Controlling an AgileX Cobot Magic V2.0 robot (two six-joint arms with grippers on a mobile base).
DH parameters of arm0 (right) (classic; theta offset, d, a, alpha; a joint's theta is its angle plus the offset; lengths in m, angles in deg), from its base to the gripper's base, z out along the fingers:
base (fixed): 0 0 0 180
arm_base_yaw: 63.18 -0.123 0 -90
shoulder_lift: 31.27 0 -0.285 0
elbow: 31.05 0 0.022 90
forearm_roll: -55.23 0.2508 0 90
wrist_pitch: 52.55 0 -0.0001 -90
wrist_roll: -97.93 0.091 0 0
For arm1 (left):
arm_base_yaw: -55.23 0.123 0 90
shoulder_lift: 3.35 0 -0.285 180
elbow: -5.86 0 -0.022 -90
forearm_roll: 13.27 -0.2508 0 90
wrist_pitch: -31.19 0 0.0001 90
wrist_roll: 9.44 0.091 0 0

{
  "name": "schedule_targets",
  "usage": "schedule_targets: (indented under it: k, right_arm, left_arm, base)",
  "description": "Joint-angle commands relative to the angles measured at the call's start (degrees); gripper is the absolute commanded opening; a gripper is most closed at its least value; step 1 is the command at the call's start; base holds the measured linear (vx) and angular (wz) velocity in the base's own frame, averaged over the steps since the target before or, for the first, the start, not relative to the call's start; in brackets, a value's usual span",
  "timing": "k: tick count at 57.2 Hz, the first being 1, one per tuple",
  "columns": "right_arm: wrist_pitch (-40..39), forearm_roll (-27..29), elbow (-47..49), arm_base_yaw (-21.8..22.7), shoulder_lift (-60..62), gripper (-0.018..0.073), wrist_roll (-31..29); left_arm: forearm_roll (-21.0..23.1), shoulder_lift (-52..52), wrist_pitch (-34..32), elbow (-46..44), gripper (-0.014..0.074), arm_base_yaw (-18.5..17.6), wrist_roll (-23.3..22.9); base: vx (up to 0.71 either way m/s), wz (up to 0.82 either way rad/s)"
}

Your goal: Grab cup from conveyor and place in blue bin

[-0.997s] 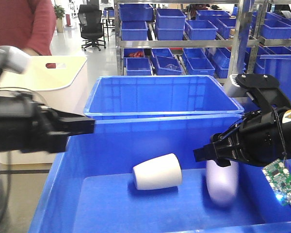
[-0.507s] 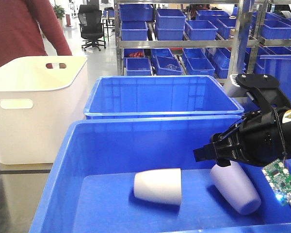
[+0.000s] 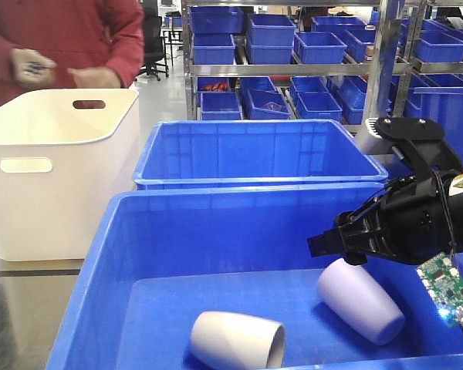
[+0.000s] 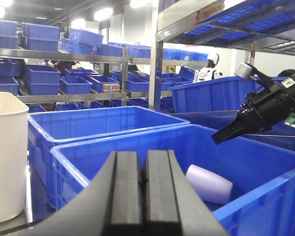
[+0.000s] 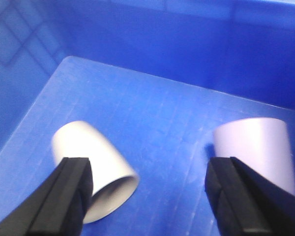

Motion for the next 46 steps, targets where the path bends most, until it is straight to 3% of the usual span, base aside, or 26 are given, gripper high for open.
schedule_targets:
  k: [1,10,16,28,34,40,44,46]
  right_arm:
    - [-3.4,1.06,1.61,0.13,1.8,0.0545,-0.43]
    - [-3.4,1.06,1.61,0.13,1.8,0.0545,-0.43]
    - [-3.4,1.06,1.61,0.13,1.8,0.0545,-0.43]
    - [-3.4,1.06,1.61,0.13,1.8,0.0545,-0.43]
    - [-3.4,1.06,1.61,0.13,1.8,0.0545,-0.43]
    - [-3.4,1.06,1.61,0.13,1.8,0.0545,-0.43]
    - [-3.2,1.12,1.61,0.13,1.84,0.0545,-0.43]
    - [-3.27,1.04,1.61,0.13,1.67,0.0545,-0.43]
  left_arm:
    - [1.28,-0.68,-2.94,-1.35,-0.0001,-0.37,-0.29]
    - [0.37,-0.63,-3.28,-0.77,-0.0001,-0.37,-0.15]
    - [-5.52,0.15,-6.32,1.48,-0.0001,0.84,-2.95]
    - [-24.18,6.59,-15.11,13.13,-0.0001,7.34,-23.52]
    - [-33.04,11.8,-15.73,21.48,-0.0001,12.25,-30.59]
    - [-36.84,13.89,-16.07,29.62,-0.0001,16.12,-35.45]
    - [-37.17,13.82,-16.14,35.3,-0.0001,17.94,-37.25]
    - [-37.58,13.81,-13.23,35.63,-0.0001,18.51,-37.25]
  base:
    - [0.0,0.0]
    - [0.0,0.0]
    - [0.0,0.0]
    - [0.0,0.0]
    - [0.0,0.0]
    - [0.0,0.0]
    - [0.0,0.01]
    - [0.0,0.01]
